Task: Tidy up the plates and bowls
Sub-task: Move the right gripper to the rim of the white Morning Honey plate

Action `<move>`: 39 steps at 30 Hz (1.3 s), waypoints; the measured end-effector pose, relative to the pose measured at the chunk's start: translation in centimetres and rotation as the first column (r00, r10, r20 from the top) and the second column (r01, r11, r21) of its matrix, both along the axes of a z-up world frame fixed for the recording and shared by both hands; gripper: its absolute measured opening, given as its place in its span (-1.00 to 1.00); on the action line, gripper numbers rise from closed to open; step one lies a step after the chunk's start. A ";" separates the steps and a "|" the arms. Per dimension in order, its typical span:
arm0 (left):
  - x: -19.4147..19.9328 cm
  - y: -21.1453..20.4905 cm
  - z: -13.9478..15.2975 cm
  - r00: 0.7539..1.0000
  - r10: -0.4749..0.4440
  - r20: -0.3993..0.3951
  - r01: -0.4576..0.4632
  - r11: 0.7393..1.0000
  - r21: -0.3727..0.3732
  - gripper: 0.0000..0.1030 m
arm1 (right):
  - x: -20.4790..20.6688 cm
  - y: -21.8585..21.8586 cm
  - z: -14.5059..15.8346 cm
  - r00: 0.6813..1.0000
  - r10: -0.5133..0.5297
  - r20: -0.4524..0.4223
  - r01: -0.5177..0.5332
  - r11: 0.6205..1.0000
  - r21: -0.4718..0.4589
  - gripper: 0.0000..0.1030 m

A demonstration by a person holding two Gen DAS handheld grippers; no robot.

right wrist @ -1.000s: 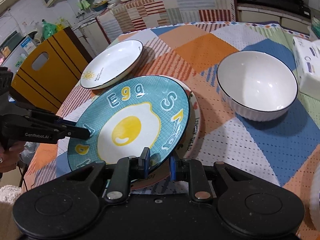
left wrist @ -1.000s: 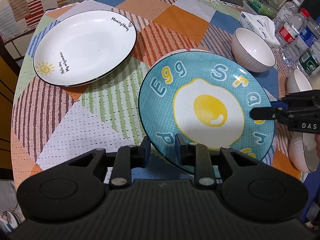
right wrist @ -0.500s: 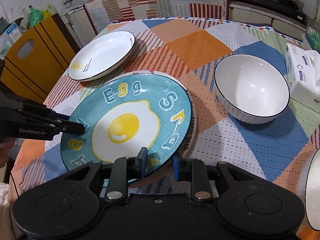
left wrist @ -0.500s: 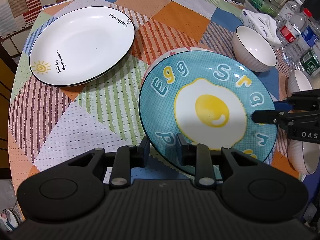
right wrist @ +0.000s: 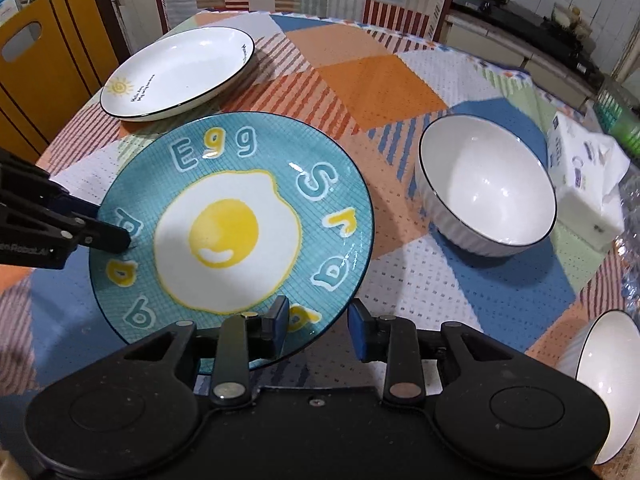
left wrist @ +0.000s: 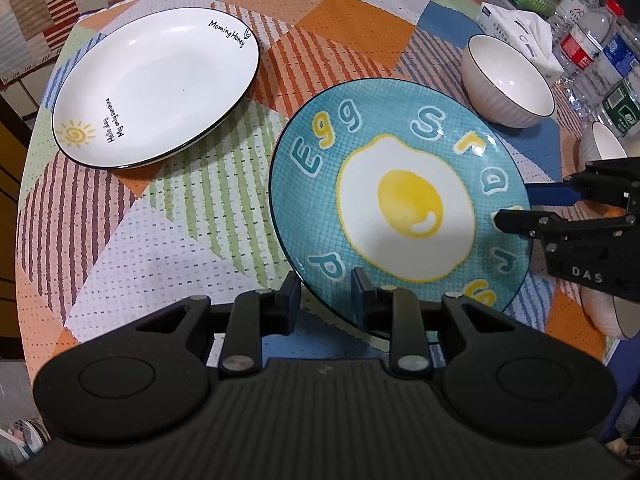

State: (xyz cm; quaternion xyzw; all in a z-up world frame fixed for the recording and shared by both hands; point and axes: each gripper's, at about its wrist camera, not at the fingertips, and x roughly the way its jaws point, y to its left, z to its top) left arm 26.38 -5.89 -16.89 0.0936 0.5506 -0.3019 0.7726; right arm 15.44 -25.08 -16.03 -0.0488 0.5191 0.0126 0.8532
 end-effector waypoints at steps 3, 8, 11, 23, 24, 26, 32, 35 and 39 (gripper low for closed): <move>0.1 0.5 0.4 1.000 0.008 -0.012 -0.008 1.000 -0.018 -0.55 | -0.2 0.1 0.1 1.000 -0.001 0.018 0.001 1.000 -0.023 -0.29; -0.6 1.5 1.5 1.000 0.012 -0.020 -0.013 0.999 -0.050 -0.55 | -1.0 0.4 1.9 0.996 0.026 0.080 -0.026 1.000 -0.012 -0.29; -1.1 2.0 2.3 1.000 0.015 -0.013 -0.016 0.999 -0.052 -0.55 | -1.6 1.0 3.5 0.992 0.053 0.117 -0.052 0.999 -0.009 -0.29; -1.9 5.3 6.3 1.000 0.008 0.030 -0.008 1.000 -0.002 -0.54 | -3.4 3.3 8.9 0.963 0.146 0.227 -0.154 0.988 0.020 -0.21; -1.7 5.5 6.6 1.000 0.008 0.028 -0.008 1.000 0.002 -0.50 | -3.3 3.5 9.3 0.958 0.161 0.237 -0.170 0.985 0.021 -0.21; -1.4 6.1 7.2 1.000 0.014 0.020 -0.014 1.000 0.005 -0.50 | -3.0 3.9 10.2 0.944 0.203 0.260 -0.218 0.976 0.027 -0.21; 0.0 7.9 7.5 1.000 0.014 -0.011 -0.013 0.998 0.064 -0.37 | -0.4 5.6 11.7 0.908 0.323 0.268 -0.331 0.943 -0.016 -0.12; 0.9 8.9 7.7 1.000 0.001 0.010 -0.002 0.995 0.100 -0.32 | 1.4 6.5 12.1 0.886 0.383 0.261 -0.387 0.921 -0.038 -0.01; 2.2 10.4 8.5 0.996 0.027 0.089 -0.035 0.995 0.092 -0.15 | 4.0 6.9 12.3 0.862 0.419 0.285 -0.427 0.903 -0.035 0.01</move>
